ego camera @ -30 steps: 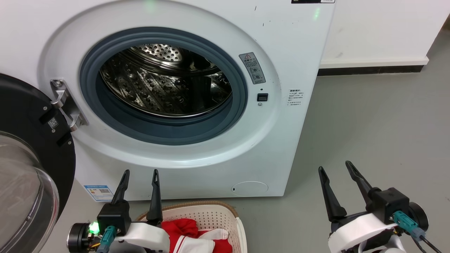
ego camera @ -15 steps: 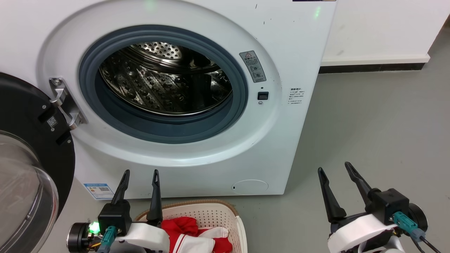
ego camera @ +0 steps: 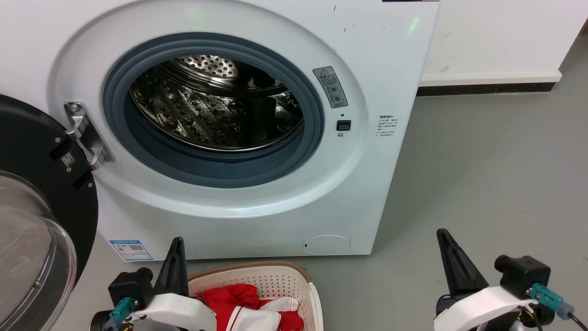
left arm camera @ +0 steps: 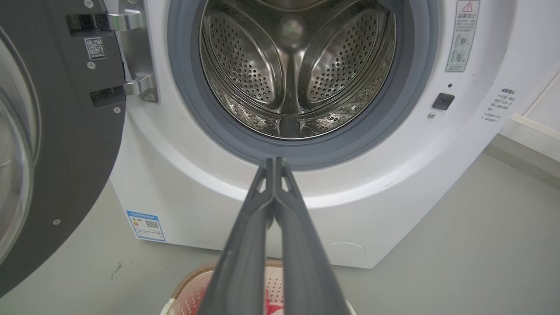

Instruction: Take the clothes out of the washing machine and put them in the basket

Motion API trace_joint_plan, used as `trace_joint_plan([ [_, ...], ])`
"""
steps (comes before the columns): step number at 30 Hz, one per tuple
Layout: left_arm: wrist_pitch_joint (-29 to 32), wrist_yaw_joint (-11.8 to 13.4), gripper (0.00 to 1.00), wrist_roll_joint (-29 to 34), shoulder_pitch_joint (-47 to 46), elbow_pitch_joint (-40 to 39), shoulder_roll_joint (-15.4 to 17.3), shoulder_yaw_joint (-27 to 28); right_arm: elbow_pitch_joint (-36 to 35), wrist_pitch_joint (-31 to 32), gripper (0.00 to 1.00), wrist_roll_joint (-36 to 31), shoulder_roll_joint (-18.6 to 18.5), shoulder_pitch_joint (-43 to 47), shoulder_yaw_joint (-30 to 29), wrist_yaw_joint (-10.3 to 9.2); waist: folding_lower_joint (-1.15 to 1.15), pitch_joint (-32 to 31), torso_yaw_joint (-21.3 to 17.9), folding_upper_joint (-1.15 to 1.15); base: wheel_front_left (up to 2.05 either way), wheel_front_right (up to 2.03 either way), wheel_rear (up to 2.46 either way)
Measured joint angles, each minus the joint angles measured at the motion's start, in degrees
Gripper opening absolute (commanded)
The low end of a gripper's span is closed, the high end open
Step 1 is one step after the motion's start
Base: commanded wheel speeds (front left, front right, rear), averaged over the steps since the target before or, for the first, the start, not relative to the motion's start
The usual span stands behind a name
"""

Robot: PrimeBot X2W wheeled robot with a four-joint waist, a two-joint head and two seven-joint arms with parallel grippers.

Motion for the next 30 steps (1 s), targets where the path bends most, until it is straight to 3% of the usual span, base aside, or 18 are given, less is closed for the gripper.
trace_joint_plan([
  [30,6.58,-3.21,0.00,-28.67,-1.56,0.26,-0.29,3.35,2.80,3.11,0.00,29.92,-1.20,-2.53,-2.38,-0.01,0.00,0.02,0.68,0.00,0.00,0.00,0.00],
])
